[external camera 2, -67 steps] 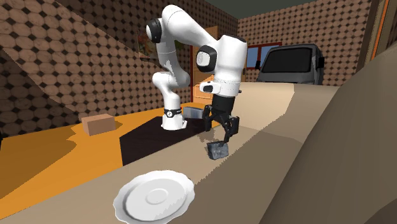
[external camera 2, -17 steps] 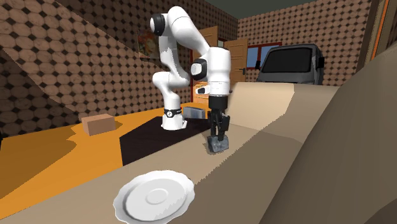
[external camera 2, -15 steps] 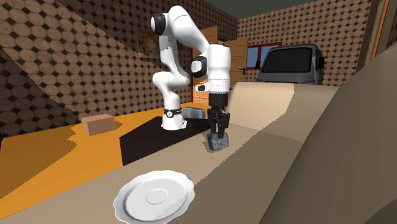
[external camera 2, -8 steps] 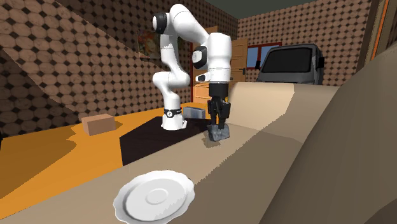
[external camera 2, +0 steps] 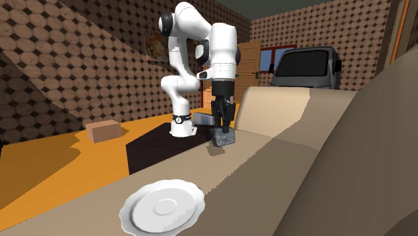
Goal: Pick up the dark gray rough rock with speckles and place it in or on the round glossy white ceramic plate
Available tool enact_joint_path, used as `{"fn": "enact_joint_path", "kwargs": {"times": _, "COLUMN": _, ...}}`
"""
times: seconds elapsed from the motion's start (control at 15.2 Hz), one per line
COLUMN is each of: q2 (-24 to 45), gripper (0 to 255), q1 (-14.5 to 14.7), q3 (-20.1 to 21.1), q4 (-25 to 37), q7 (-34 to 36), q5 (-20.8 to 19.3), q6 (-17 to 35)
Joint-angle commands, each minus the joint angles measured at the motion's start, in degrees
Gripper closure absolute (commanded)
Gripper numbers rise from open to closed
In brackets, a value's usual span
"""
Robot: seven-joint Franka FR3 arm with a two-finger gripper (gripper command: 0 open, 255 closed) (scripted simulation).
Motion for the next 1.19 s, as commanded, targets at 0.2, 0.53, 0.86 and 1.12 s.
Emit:
{"fn": "enact_joint_path", "kwargs": {"times": 0.2, "q2": 5.6, "gripper": 255, "q1": -2.5, "q3": -3.0, "q4": 7.2, "q7": -4.3, "q5": -3.0, "q6": -2.3}}
{"fn": "enact_joint_path", "kwargs": {"times": 0.53, "q2": 11.5, "gripper": 255, "q1": -4.0, "q3": -5.5, "q4": 16.0, "q7": -8.3, "q5": -5.3, "q6": -5.7}}
{"fn": "enact_joint_path", "kwargs": {"times": 0.86, "q2": 18.4, "gripper": 255, "q1": -4.8, "q3": -7.8, "q4": 26.7, "q7": -12.2, "q5": -7.3, "q6": -10.0}}
{"fn": "enact_joint_path", "kwargs": {"times": 1.12, "q2": 24.4, "gripper": 255, "q1": -4.7, "q3": -9.5, "q4": 35.9, "q7": -15.1, "q5": -8.8, "q6": -13.3}}
